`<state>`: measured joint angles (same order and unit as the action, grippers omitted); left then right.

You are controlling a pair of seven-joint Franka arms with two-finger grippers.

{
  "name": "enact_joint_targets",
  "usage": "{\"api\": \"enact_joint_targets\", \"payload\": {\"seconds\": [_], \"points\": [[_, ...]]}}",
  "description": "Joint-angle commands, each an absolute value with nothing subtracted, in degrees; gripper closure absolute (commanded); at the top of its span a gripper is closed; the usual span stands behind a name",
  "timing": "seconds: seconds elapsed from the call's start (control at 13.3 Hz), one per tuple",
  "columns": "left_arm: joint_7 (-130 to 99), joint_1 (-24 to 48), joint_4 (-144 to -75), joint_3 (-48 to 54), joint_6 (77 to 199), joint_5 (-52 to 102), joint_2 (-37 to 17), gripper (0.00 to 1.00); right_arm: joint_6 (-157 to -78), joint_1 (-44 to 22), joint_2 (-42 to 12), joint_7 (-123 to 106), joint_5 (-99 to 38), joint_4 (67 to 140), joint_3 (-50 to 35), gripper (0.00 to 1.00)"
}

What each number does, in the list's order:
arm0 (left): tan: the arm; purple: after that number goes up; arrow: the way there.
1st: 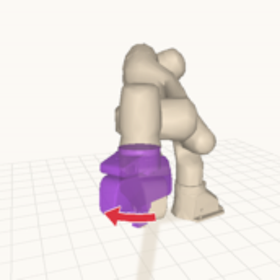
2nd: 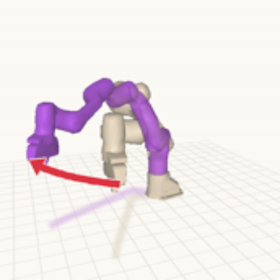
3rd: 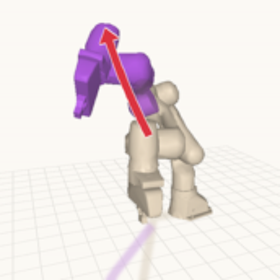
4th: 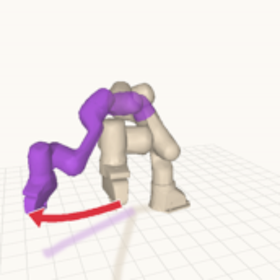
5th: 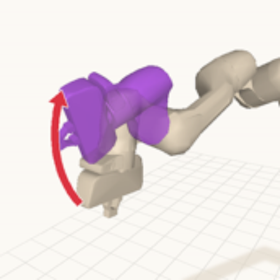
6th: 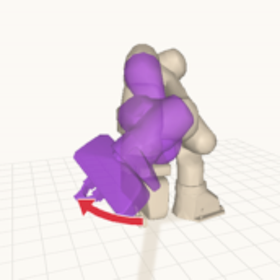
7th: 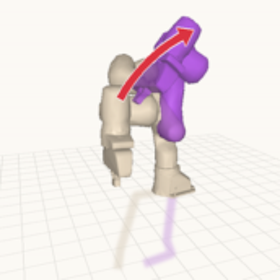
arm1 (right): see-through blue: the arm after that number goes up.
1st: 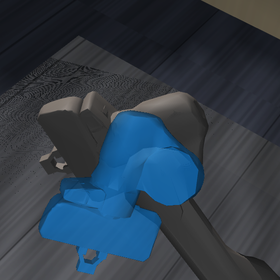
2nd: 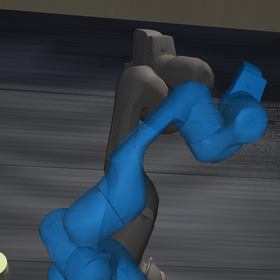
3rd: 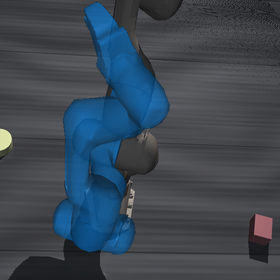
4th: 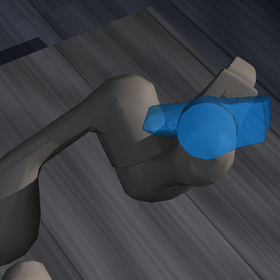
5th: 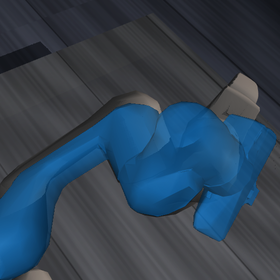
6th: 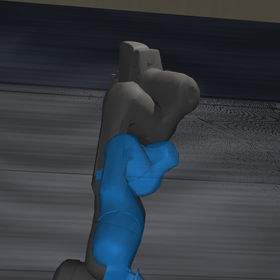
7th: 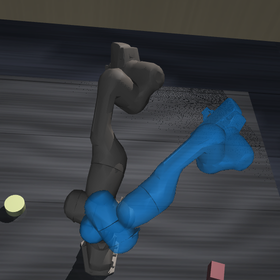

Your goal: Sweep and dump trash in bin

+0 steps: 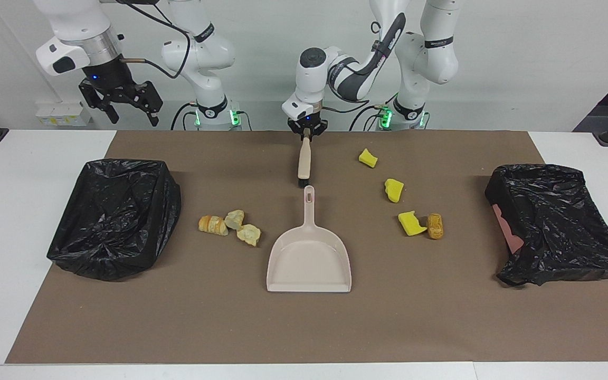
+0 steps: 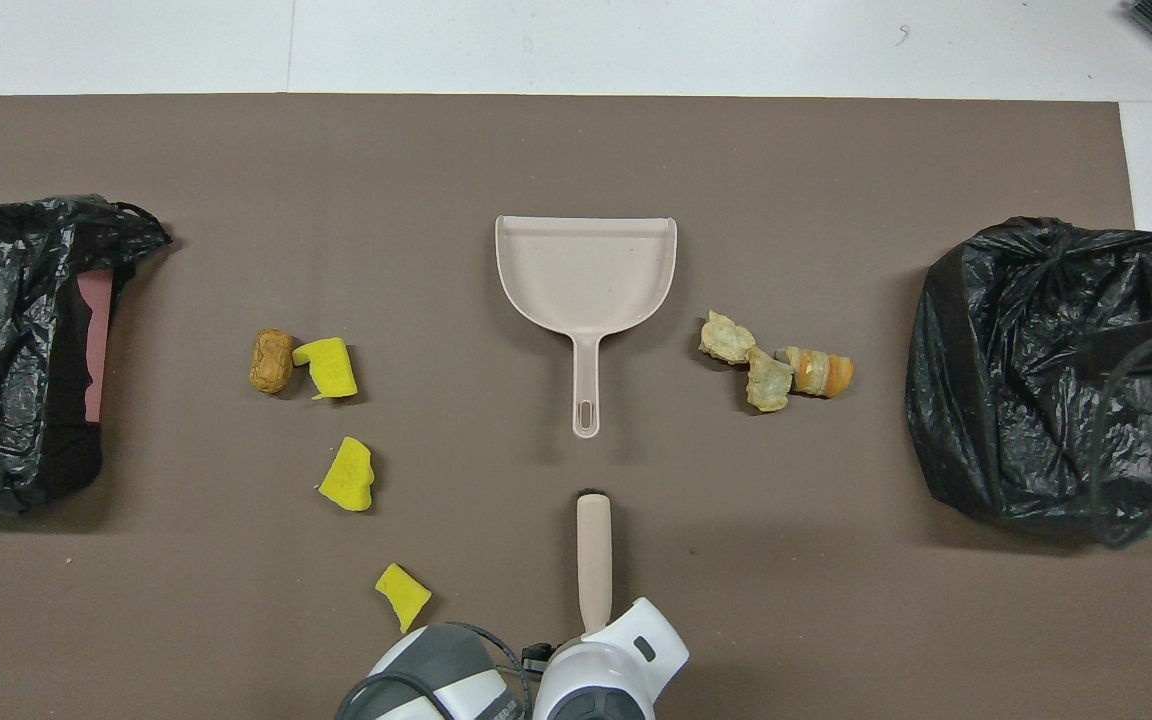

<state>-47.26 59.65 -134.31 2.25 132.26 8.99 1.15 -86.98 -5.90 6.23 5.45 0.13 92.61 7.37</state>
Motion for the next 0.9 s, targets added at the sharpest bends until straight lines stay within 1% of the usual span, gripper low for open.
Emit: {"api": "enact_joint_targets", "payload": {"seconds": [0.0,0.22,0.37,0.52,0.67,0.82], "points": [[-47.6,58.5,-133.5,1.1,130.5,9.7,3.3,1.00,-86.7,-6.0,7.0,4.4,-1.1,93.3,7.7,0.00],[-47.6,53.4,-131.2,1.1,124.2,9.2,4.0,1.00,-86.7,-6.0,7.0,4.4,-1.1,93.3,7.7,0.00],[-46.8,49.9,-131.1,1.1,118.5,8.0,5.7,1.00,-86.7,-6.0,7.0,4.4,-1.1,93.3,7.7,0.00],[-43.4,47.0,-131.6,1.1,116.4,4.2,7.4,1.00,-86.7,-6.0,7.0,4.4,-1.1,93.3,7.7,0.00],[-32.8,43.1,-131.6,1.1,115.1,3.8,7.5,1.00,-86.7,-6.0,7.0,4.4,-1.1,93.3,7.7,0.00],[-15.4,36.4,-131.6,1.1,114.7,3.7,6.9,1.00,-86.7,-6.0,7.0,4.4,-1.1,93.3,7.7,0.00]]}}
